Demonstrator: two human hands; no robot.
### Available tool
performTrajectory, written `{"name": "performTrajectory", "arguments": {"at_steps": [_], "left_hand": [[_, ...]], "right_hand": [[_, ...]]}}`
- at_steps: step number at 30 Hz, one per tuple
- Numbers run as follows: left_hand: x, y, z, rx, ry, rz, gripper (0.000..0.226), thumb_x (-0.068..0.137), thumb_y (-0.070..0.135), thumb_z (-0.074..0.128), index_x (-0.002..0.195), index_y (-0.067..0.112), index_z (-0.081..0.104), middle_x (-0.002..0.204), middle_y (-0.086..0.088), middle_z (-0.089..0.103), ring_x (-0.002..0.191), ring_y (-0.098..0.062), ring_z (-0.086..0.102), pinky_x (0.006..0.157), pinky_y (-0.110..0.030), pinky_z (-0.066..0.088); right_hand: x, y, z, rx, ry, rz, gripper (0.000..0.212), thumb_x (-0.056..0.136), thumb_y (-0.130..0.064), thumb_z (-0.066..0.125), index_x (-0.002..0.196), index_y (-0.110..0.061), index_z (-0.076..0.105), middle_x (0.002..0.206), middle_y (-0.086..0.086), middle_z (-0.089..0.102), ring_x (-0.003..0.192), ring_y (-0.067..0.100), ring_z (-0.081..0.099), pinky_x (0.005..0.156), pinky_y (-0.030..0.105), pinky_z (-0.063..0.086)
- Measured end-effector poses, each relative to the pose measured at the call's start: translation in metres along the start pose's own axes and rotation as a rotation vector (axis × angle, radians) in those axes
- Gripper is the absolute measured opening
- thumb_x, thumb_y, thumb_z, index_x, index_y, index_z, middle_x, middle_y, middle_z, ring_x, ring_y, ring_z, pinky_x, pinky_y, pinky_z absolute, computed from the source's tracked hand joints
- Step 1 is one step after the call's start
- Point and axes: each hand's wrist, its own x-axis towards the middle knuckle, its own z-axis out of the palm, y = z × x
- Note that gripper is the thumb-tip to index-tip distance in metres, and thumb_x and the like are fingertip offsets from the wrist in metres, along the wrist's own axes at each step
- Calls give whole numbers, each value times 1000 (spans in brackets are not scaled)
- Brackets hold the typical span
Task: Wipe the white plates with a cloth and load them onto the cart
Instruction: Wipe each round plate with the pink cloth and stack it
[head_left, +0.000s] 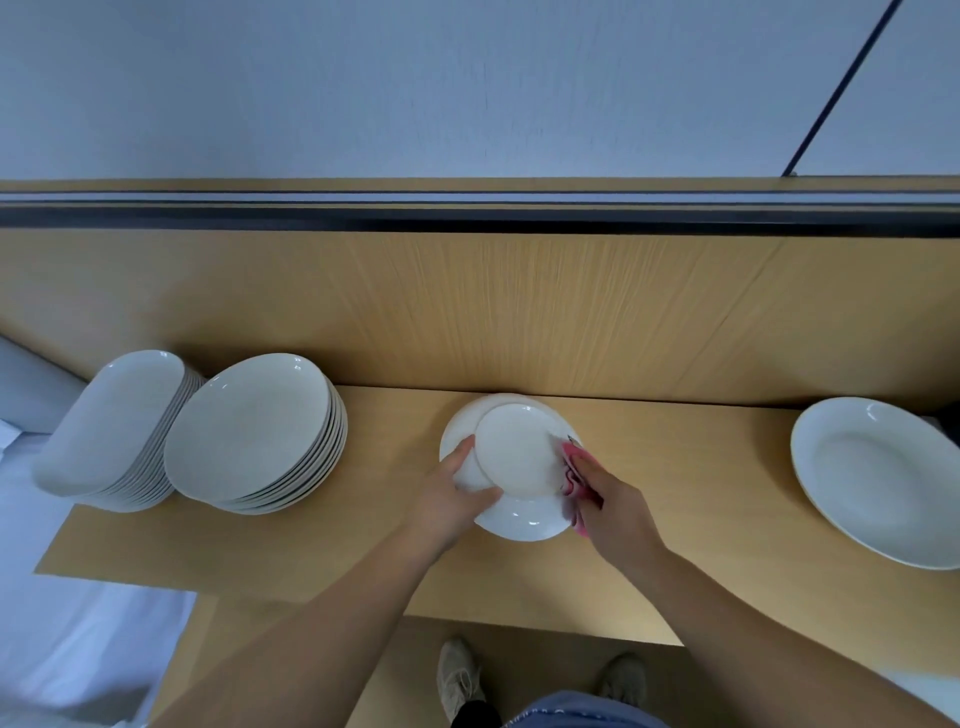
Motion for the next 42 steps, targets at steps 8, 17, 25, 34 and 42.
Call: {"name": "performTrajectory", "arguments": {"at_steps": [8,17,25,34,42], "left_hand": [[4,2,5,-18,45,-37,74,85,19,71,147,35,33,133,6,41,118,-18,47,98,-35,47],[9,3,7,63,37,6,72,86,20,70,147,34,34,129,7,47,110,-12,48,85,-24,43],[16,1,9,100,18,-17,78,86,21,70,149,35,28,129,4,46,112,-16,50,96,-34,49],[23,-2,5,150,15,-1,81,85,19,71,151,34,25,130,-1,52,114,-17,52,100,-37,46],[23,-1,4,136,8,-2,80,83,22,72,148,39,28,124,6,56,109,-17,58,93,-38,53]], "right_hand": [[7,-8,0,-114,19,-17,59,91,8,43,130,-35,55,128,-12,58,93,9,55,75,14,48],[8,-35,-11,-486,75,-182,53,89,-1,46,130,-32,59,102,-20,61,90,6,55,73,11,41],[57,-36,10,-741,-94,-290,46,89,-8,51,131,-26,55,121,-13,54,111,16,49,93,25,44],[71,-44,30,-946,-177,-346,57,91,-18,31,148,-25,36,144,-3,43,135,25,30,117,47,16],[62,-36,33,-758,-450,-488,50,97,-24,37,147,-22,40,152,-3,38,146,18,22,118,41,22]]}}
